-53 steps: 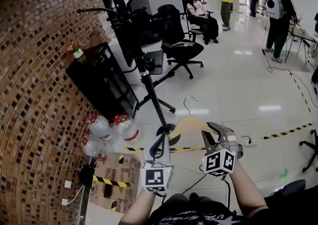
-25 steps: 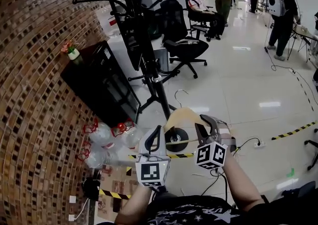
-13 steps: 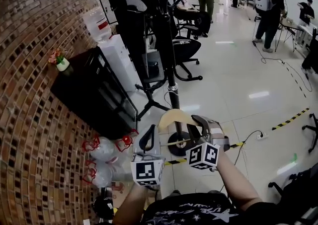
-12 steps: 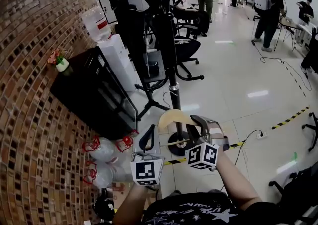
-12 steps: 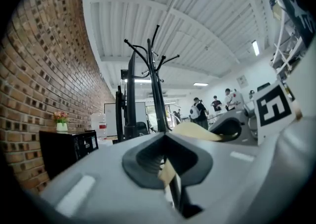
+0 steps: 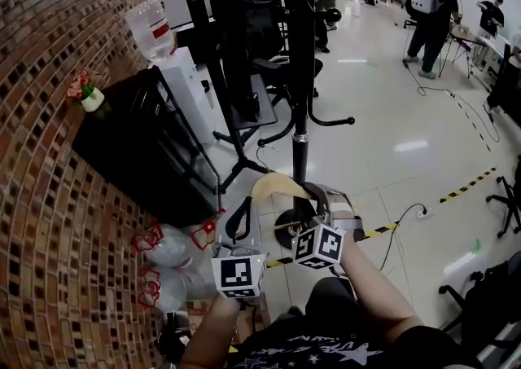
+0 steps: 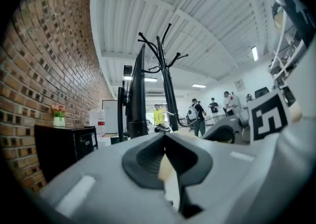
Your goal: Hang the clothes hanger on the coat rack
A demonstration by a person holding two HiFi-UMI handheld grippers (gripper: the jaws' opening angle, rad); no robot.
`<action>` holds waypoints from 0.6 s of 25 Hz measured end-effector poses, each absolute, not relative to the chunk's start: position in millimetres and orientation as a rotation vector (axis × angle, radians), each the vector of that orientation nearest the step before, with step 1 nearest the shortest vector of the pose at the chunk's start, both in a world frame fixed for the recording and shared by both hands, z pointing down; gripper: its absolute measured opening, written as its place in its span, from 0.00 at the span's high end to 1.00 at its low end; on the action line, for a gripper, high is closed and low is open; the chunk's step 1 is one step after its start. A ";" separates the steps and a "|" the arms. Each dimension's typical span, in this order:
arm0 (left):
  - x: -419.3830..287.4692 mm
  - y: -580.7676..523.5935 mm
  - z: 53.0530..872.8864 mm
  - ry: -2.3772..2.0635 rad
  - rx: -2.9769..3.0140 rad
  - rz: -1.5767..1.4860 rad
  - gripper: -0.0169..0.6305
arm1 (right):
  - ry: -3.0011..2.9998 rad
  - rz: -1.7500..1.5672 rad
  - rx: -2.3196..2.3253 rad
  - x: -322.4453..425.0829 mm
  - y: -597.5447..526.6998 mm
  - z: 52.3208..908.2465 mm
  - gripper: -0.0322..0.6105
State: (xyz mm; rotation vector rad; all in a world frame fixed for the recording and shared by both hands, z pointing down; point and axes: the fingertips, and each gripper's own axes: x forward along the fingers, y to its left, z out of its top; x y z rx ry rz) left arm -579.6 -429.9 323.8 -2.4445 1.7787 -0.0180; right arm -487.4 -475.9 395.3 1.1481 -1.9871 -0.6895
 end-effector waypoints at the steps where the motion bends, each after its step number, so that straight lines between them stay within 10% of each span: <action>1: -581.9 -430.3 323.8 1.786 -2.445 -0.010 0.97 | -1.985 -0.686 1.141 -491.1 -478.0 398.1 0.78; 15: -592.0 -461.8 349.4 1.839 -2.457 -0.053 0.97 | -1.936 -0.619 1.169 -487.0 -540.4 423.8 0.78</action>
